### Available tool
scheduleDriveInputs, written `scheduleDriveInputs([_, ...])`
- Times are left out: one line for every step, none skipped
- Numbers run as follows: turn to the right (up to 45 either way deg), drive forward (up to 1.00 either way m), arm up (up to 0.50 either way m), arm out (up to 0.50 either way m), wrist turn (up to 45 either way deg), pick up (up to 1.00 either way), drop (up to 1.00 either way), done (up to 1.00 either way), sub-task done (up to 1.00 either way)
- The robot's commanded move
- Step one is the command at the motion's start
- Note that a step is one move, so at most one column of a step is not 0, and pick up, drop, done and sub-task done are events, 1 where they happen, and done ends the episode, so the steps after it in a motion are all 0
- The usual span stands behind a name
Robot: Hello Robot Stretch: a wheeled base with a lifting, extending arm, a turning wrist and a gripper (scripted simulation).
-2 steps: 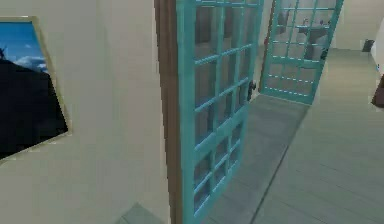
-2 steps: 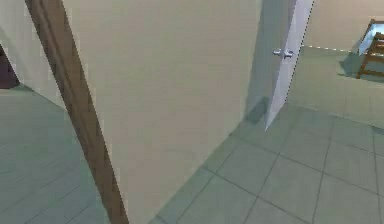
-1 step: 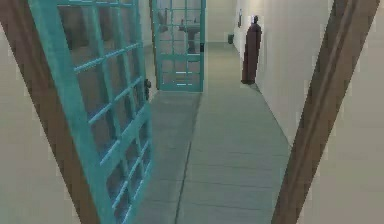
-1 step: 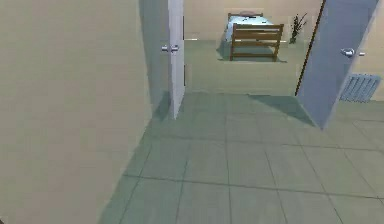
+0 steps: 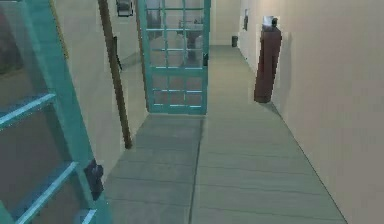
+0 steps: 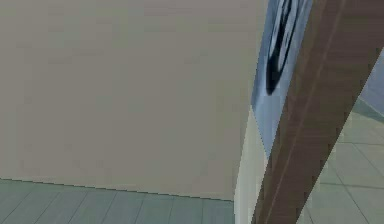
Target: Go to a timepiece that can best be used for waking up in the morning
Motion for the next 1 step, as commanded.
scheduleDriveInputs([3.0,0.0,0.0,0.0,0.0,0.0,0.0,0.0,0.0])
